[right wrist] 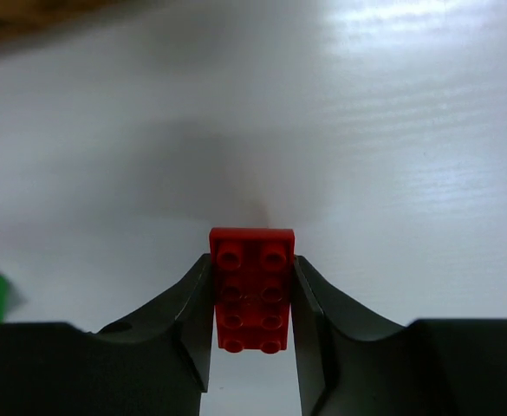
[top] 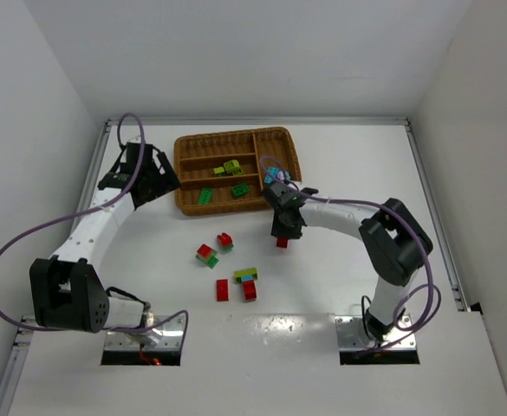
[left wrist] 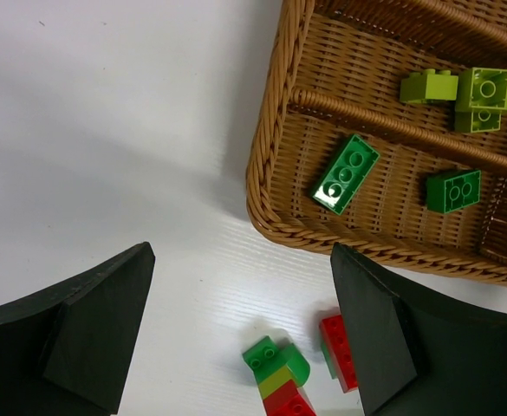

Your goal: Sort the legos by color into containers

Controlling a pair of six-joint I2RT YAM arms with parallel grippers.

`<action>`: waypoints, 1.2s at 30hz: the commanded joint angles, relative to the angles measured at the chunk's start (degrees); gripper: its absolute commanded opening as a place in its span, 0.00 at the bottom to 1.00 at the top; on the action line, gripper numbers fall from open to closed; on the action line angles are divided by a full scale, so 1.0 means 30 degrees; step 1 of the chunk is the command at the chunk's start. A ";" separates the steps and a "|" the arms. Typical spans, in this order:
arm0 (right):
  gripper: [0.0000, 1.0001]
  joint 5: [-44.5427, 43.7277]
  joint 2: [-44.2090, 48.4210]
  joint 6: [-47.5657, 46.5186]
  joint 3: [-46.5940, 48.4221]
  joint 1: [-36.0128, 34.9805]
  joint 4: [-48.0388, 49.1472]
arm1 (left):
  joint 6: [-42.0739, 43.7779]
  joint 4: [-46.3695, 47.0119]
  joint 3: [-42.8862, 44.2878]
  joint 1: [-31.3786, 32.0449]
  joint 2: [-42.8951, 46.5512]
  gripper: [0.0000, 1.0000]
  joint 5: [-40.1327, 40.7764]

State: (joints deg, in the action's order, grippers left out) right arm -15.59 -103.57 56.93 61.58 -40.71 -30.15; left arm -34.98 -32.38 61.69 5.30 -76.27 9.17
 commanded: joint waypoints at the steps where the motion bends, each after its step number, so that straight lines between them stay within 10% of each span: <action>1: 0.18 -0.1159 0.1562 -0.1624 0.2378 -0.0200 0.0178 | -0.0117 0.0452 0.0384 0.0138 0.0464 0.89 0.0459; 19: 0.23 -0.2214 -1.0121 -0.8077 2.1181 0.1382 0.5035 | -0.0292 0.0073 0.0208 0.0138 0.0287 0.89 0.0430; 36: 0.38 0.0359 -1.6688 -0.6848 2.6731 0.3198 0.9523 | -0.0468 0.0071 -0.0700 0.0138 0.0081 0.89 -0.0597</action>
State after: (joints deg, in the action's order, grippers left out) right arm -17.21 -153.27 34.87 139.37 -32.23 -5.32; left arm -35.64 -32.56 60.18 5.30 -77.14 7.68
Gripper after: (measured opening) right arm 0.378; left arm 0.894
